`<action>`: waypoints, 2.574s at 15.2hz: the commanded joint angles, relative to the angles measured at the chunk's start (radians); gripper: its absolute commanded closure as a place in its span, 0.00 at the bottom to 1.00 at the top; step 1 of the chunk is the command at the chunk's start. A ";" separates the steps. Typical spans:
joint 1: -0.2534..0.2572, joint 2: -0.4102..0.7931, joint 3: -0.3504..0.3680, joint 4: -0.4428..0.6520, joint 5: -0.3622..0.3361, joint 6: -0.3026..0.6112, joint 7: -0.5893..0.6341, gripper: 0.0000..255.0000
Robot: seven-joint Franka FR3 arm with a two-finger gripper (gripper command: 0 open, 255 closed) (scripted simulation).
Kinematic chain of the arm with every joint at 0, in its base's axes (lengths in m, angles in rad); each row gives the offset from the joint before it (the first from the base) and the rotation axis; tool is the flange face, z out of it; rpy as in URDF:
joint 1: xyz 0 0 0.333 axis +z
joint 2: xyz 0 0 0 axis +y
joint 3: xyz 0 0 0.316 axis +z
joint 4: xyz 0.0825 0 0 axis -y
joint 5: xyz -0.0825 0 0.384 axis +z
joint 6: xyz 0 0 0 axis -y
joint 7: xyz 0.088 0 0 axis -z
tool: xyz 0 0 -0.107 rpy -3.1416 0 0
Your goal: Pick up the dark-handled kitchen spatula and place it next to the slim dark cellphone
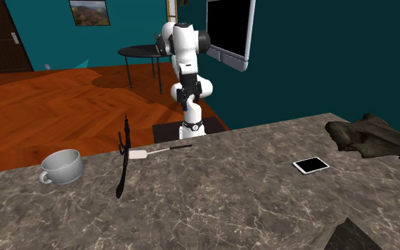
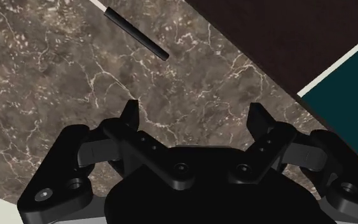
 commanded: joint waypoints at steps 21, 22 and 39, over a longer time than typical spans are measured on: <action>0.293 0.295 -0.770 0.029 -0.467 0.356 -1.003 0.00; 0.298 0.303 -0.783 0.022 -0.473 0.373 -1.001 0.00; 0.307 0.317 -0.805 0.013 -0.482 0.398 -0.999 1.00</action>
